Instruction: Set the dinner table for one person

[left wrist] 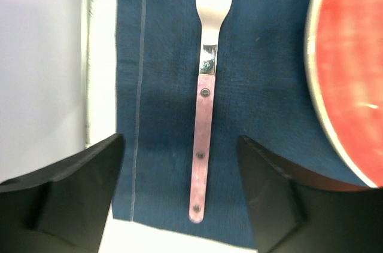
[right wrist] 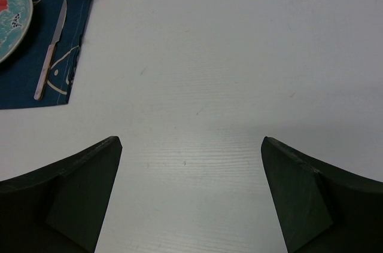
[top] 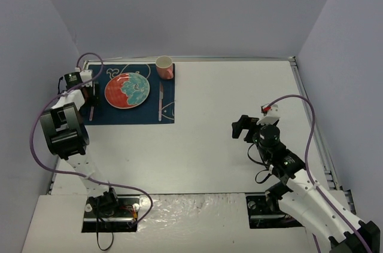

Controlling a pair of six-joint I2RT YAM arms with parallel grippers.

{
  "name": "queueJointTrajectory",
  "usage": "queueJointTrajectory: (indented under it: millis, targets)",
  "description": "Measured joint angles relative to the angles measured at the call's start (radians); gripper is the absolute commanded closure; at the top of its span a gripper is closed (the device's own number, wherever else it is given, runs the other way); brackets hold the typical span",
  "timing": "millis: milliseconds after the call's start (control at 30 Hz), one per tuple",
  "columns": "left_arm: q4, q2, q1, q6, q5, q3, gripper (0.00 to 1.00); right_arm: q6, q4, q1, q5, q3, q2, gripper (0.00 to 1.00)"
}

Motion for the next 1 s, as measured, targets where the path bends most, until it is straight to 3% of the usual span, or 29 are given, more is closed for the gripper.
queueJointTrajectory:
  millis: [333,633,1000]
  targets:
    - [-0.003,-0.410,0.000,-0.163,0.030,-0.011,0.04,-0.015,-0.025,0.000,0.001,0.042,-0.054,0.00]
    - [-0.192,-0.907,-0.024,-0.354,0.025,-0.012,0.03,-0.074,-0.071,0.000,0.079,0.174,-0.089,0.00]
    - [-0.503,-1.306,-0.401,-0.369,-0.201,-0.197,0.03,-0.209,-0.114,0.000,0.120,0.388,-0.164,0.00]
